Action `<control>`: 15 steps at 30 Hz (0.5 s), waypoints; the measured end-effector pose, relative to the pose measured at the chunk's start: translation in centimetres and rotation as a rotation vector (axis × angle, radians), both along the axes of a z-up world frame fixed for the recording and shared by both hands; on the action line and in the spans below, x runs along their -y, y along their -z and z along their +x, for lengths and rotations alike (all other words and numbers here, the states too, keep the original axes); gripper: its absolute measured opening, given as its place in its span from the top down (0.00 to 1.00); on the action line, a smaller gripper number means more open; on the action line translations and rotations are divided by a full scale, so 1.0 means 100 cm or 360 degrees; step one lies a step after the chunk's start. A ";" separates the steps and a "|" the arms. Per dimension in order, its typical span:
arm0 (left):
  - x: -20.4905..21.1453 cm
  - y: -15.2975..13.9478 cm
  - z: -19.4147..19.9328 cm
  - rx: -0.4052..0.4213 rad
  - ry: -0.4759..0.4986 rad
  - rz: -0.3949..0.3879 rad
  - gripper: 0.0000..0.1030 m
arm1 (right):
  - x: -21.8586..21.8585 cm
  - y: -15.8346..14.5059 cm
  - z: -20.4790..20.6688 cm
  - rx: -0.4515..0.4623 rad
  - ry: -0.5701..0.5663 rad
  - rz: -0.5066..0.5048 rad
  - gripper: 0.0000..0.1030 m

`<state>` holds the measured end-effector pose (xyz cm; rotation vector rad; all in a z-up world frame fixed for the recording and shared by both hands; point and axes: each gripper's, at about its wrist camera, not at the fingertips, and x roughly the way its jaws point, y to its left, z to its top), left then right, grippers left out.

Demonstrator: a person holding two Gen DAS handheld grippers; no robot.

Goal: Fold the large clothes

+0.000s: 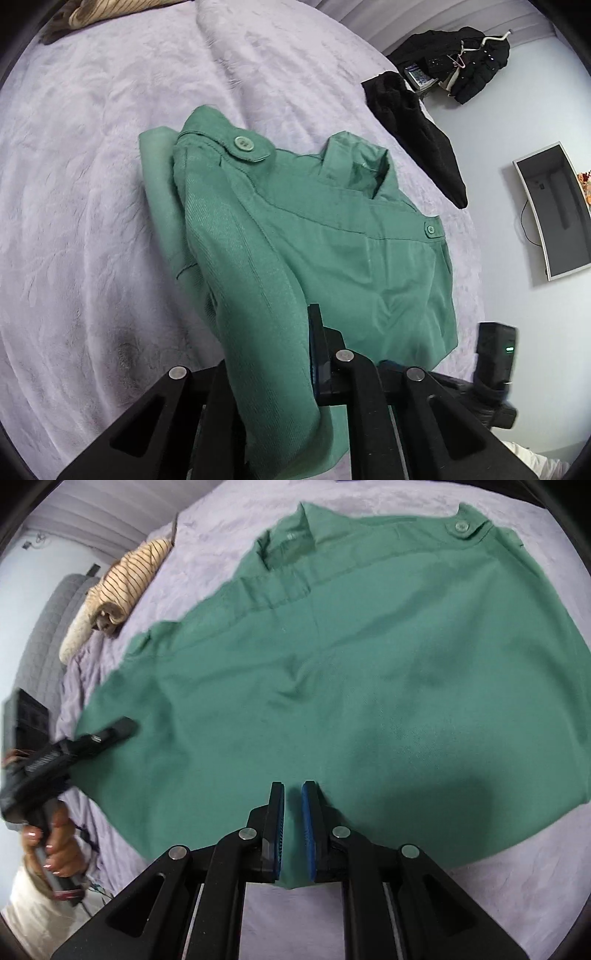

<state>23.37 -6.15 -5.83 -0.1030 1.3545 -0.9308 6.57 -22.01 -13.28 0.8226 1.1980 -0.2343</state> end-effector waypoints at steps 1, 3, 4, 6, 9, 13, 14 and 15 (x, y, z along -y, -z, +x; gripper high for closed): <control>0.006 -0.007 -0.004 0.0013 0.0011 -0.0013 0.88 | 0.000 0.016 0.000 -0.0050 -0.0026 0.0036 0.88; 0.017 -0.024 -0.012 0.0051 0.0040 -0.0039 0.88 | 0.000 0.029 -0.001 -0.0052 -0.0035 0.0055 0.88; 0.028 -0.033 -0.017 0.0076 0.0061 -0.0054 0.88 | 0.002 0.030 -0.002 -0.0033 -0.0028 0.0069 0.88; 0.047 -0.051 -0.026 0.0109 0.0113 -0.0089 0.88 | 0.009 0.030 -0.008 0.0055 0.0008 0.0203 0.88; 0.088 -0.070 -0.046 0.0157 0.0236 -0.0111 0.88 | 0.018 0.030 -0.026 0.0142 0.0064 0.0395 0.88; 0.165 -0.068 -0.087 0.0255 0.0440 -0.0030 0.88 | 0.046 0.012 -0.064 0.0294 0.0188 0.0446 0.88; 0.184 -0.062 -0.098 0.0253 0.0489 -0.0009 0.88 | 0.056 0.009 -0.075 0.0312 0.0234 0.0438 0.88; 0.203 -0.053 -0.108 0.0246 0.0532 0.0015 0.88 | 0.067 0.008 -0.087 0.0324 0.0280 0.0436 0.88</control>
